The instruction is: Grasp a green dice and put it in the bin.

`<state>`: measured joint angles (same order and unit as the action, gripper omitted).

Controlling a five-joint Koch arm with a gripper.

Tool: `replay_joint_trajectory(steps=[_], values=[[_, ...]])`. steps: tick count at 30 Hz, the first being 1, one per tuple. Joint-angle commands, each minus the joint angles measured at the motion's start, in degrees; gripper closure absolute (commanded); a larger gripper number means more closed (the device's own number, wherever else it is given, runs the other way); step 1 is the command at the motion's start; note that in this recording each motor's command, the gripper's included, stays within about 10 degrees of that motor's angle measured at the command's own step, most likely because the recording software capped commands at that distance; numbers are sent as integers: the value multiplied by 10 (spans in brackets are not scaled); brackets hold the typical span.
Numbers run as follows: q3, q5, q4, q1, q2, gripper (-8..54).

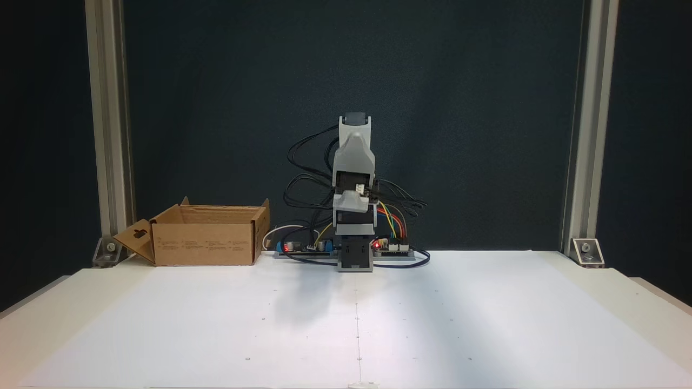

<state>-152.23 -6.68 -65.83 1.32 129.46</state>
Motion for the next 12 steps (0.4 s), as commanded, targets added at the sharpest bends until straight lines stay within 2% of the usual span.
replay_joint_trajectory(steps=[1, 12], values=[[-100, 19, -97, 15, 63, 4], [-100, 19, -219, 4, 62, 4]])
